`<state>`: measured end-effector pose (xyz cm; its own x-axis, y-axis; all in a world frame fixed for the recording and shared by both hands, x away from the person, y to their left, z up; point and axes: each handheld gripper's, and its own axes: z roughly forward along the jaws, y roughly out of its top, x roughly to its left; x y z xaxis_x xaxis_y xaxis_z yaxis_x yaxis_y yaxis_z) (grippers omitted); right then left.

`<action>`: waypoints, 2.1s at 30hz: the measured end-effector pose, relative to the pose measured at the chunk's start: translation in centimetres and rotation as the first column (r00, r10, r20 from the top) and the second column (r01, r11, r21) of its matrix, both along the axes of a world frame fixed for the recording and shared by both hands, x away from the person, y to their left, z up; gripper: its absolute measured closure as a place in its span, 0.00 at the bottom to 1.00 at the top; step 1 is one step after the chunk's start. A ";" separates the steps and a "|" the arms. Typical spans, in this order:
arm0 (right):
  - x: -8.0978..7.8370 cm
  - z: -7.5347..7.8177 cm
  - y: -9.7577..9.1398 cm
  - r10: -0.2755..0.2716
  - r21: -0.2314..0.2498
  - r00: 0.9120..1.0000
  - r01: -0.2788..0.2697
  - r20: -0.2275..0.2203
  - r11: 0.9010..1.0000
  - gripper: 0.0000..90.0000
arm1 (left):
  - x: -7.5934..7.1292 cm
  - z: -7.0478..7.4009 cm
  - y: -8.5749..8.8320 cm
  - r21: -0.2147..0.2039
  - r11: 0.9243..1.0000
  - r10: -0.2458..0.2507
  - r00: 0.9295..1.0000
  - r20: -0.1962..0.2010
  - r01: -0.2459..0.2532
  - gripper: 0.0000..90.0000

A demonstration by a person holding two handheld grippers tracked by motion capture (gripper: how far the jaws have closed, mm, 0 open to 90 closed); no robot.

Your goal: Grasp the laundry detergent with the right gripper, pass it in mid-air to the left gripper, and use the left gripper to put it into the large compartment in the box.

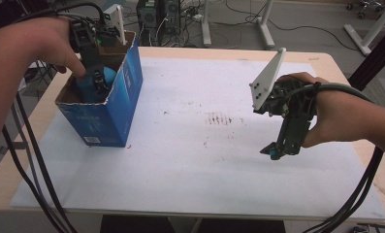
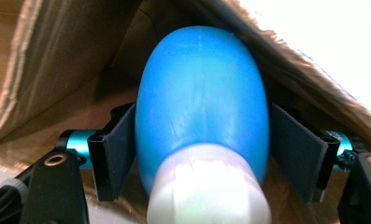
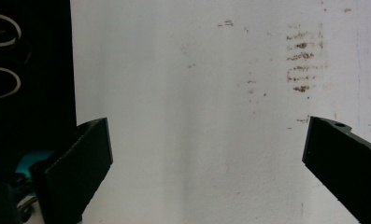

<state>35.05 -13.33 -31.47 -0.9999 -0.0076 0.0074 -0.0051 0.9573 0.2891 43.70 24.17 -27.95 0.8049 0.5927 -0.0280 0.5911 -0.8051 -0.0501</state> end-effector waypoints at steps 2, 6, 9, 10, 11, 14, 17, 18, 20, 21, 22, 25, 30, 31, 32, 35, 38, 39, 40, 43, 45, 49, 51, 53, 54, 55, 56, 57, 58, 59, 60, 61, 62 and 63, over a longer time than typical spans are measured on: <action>0.1 0.0 -0.1 0.006 0.006 1.000 -0.006 0.001 1.000 0.01 | -0.1 0.8 -0.1 0.006 1.000 0.004 1.000 0.011 -0.004 0.27; 0.1 0.2 -0.3 0.001 0.006 1.000 -0.001 -0.005 1.000 0.01 | -0.2 1.8 0.0 0.009 1.000 0.009 1.000 0.024 -0.010 0.26; 0.4 0.6 -0.5 0.001 0.007 1.000 -0.001 0.000 1.000 0.01 | -0.3 3.0 0.2 0.014 1.000 0.014 0.999 0.038 -0.015 0.24; 0.4 0.7 -0.5 0.000 0.004 1.000 0.000 -0.002 1.000 0.01 | -0.5 3.9 0.4 0.017 1.000 0.016 0.999 0.052 -0.017 0.23; 0.4 0.7 -0.5 0.000 0.004 1.000 0.000 -0.002 1.000 0.01 | -0.5 3.9 0.4 0.017 1.000 0.016 0.999 0.052 -0.017 0.23; 0.6 1.2 -0.6 -0.008 0.007 1.000 0.008 0.003 1.000 0.01 | -0.8 5.3 0.4 0.016 1.000 0.006 0.998 0.065 -0.007 0.21; 0.7 1.4 -0.7 -0.013 0.005 1.000 0.013 -0.001 1.000 0.01 | -1.2 6.4 0.2 0.012 1.000 -0.011 0.997 0.077 0.010 0.18; 0.9 1.6 -0.8 -0.009 0.010 1.000 0.009 0.001 1.000 0.01 | -1.5 7.2 -0.1 0.004 0.999 -0.034 0.997 0.076 0.033 0.18; 1.0 1.7 -0.8 -0.010 0.008 1.000 0.010 0.000 1.000 0.01 | -1.7 7.5 -0.3 -0.001 0.999 -0.040 0.996 0.079 0.040 0.18; 1.0 1.9 -0.9 -0.011 0.010 1.000 0.011 0.001 1.000 0.01 | -1.9 7.9 -0.5 -0.004 0.999 -0.053 0.995 0.080 0.053 0.16; 1.1 2.2 -1.0 -0.011 0.008 1.000 0.011 -0.001 1.000 0.01 | -2.0 8.2 -0.7 -0.010 0.998 -0.068 0.994 0.080 0.069 0.15; 1.2 2.6 -1.1 -0.021 -0.001 1.000 0.021 -0.006 1.000 0.01 | -2.7 9.3 -2.0 -0.018 0.992 -0.121 0.988 0.098 0.123 0.11; 1.3 3.2 -1.3 -0.018 -0.011 1.000 0.018 -0.009 1.000 0.01 | -3.0 10.0 -3.4 -0.043 0.984 -0.170 0.981 0.098 0.175 0.11; 1.4 3.4 -1.3 -0.014 -0.016 1.000 0.014 -0.005 1.000 0.01 | -3.1 10.0 -3.8 -0.050 0.981 -0.183 0.979 0.093 0.189 0.11; 1.4 3.9 -1.3 -0.011 -0.027 1.000 0.011 -0.007 1.000 0.01 | -3.1 10.0 -4.2 -0.058 0.976 -0.202 0.975 0.095 0.208 0.11; 1.4 4.2 -1.4 -0.009 -0.029 1.000 0.009 -0.004 1.000 0.01 | -3.3 9.7 -5.5 -0.073 0.964 -0.250 0.965 0.083 0.256 0.09; 1.4 4.7 -1.4 0.003 -0.052 1.000 -0.003 0.002 0.999 0.01 | -3.3 9.1 -7.2 -0.061 0.947 -0.310 0.948 0.074 0.315 0.08; 1.5 4.7 -1.4 0.013 -0.049 1.000 -0.013 0.008 0.999 0.01 | -3.2 9.0 -7.6 -0.062 0.943 -0.322 0.944 0.073 0.326 0.08; 1.4 4.8 -1.4 0.008 -0.052 1.000 -0.008 0.001 0.999 0.01 | -3.1 8.8 -8.0 -0.066 0.941 -0.328 0.942 0.066 0.332 0.07; 1.4 4.9 -1.4 0.010 -0.062 1.000 -0.010 0.001 0.998 0.01 | -3.0 8.6 -8.7 -0.066 0.932 -0.351 0.934 0.063 0.355 0.06; 1.4 4.9 -1.4 0.017 -0.066 1.000 -0.017 -0.001 0.998 0.01 | -2.7 8.3 -9.3 -0.069 0.927 -0.364 0.929 0.062 0.368 0.05; 1.2 4.2 -1.4 0.033 -0.104 0.999 -0.033 -0.002 0.994 0.01 | -2.1 7.7 -10.2 -0.071 0.925 -0.370 0.927 0.055 0.373 0.02; 1.3 3.9 -1.4 0.032 -0.117 0.999 -0.032 -0.005 0.993 0.01 | -1.9 7.5 -10.6 -0.065 0.925 -0.372 0.927 0.048 0.374 0.02; 1.3 3.6 -1.4 0.034 -0.120 0.999 -0.034 -0.005 0.992 0.01 | -1.7 7.3 -11.0 -0.070 0.921 -0.379 0.924 0.052 0.382 0.02; 1.4 3.1 -1.5 0.033 -0.127 0.999 -0.034 -0.009 0.991 0.01 | -1.7 7.2 -11.2 -0.069 0.918 -0.388 0.920 0.054 0.391 0.02; 1.4 3.1 -1.5 0.033 -0.127 0.999 -0.034 -0.009 0.991 0.01 | -1.6 7.1 -11.4 -0.070 0.915 -0.395 0.917 0.053 0.398 0.02; 1.4 2.9 -1.5 0.029 -0.132 0.999 -0.031 -0.015 0.991 0.01 | -1.6 7.0 -11.7 -0.073 0.911 -0.404 0.913 0.054 0.407 0.02; 1.6 2.3 -1.6 0.022 -0.139 1.000 -0.025 -0.017 0.990 0.01 | -1.6 6.8 -11.9 -0.072 0.906 -0.413 0.909 0.058 0.416 0.02; 1.7 2.0 -1.6 0.025 -0.142 1.000 -0.027 -0.017 0.989 0.01 | -1.5 6.2 -12.4 -0.081 0.900 -0.424 0.904 0.062 0.428 0.02; 1.7 1.8 -1.6 0.022 -0.147 1.000 -0.025 -0.021 0.989 0.01 | -1.5 5.9 -12.6 -0.084 0.894 -0.438 0.897 0.057 0.441 0.02; 1.7 1.8 -1.6 0.022 -0.147 1.000 -0.025 -0.021 0.989 0.01 | -1.5 5.9 -12.6 -0.084 0.894 -0.438 0.897 0.057 0.441 0.02; 1.8 1.3 -1.6 0.033 -0.150 0.999 -0.036 -0.020 0.988 0.01 | -1.5 5.1 -13.0 -0.088 0.885 -0.455 0.889 0.057 0.458 0.02; 1.8 1.0 -1.6 0.028 -0.153 0.999 -0.031 -0.019 0.988 0.01 | -1.4 4.8 -13.1 -0.096 0.885 -0.453 0.890 0.053 0.456 0.02; 1.8 1.0 -1.6 0.028 -0.153 0.999 -0.031 -0.019 0.988 0.01 | -1.4 4.8 -13.1 -0.096 0.885 -0.453 0.890 0.053 0.456 0.02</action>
